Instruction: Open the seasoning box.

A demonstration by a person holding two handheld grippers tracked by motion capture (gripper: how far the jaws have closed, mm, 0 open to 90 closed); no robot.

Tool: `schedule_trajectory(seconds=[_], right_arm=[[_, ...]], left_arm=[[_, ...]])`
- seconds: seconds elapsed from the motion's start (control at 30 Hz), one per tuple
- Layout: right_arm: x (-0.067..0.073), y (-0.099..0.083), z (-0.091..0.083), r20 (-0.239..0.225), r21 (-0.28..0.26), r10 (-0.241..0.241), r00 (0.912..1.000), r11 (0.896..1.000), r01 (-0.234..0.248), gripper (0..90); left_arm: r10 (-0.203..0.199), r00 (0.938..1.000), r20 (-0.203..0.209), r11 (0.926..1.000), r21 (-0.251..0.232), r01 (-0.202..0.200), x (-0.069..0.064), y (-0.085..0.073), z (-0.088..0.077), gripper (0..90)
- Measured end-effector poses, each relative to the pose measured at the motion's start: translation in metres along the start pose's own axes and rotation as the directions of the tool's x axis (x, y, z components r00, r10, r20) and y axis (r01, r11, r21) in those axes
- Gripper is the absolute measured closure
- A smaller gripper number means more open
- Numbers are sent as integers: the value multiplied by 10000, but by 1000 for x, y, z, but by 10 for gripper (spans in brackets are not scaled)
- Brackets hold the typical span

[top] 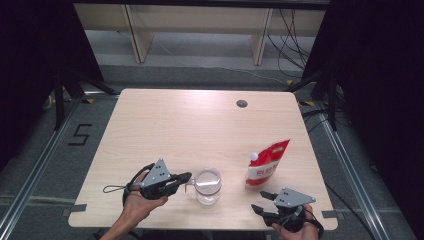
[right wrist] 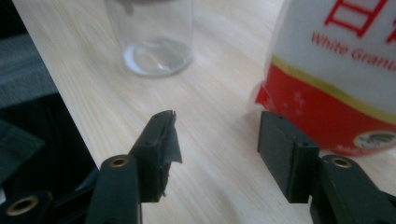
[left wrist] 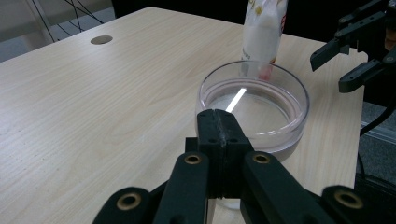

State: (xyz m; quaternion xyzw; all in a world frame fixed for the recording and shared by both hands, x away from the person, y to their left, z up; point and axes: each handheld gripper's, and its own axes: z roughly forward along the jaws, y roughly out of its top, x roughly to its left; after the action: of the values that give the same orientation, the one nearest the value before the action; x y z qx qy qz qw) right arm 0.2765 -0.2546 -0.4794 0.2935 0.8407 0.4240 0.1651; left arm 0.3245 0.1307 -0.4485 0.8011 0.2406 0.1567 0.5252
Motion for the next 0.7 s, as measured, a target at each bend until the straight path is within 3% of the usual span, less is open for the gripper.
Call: schedule_trajectory(seconds=[0.3,0.4,0.6,0.7], right_arm=[[13,9,6,-368,-678,-166,9992,9976,140,624],[19,14,7,-260,-804,-423,9988,9960,401,674],[25,24,14,-180,-1077,-644,9978,9922,621,705],[28,27,16,-231,-1085,-780,9967,9913,751,728]], left_arm=[[10,10000,-52,10000,3,-10,0,-1,0,893],[21,10000,-63,10000,-26,-21,-1,-1,0,893],[207,9998,12,9998,-6,-207,0,-1,0,892],[42,10000,-43,10000,-15,-42,-1,-1,0,893]])
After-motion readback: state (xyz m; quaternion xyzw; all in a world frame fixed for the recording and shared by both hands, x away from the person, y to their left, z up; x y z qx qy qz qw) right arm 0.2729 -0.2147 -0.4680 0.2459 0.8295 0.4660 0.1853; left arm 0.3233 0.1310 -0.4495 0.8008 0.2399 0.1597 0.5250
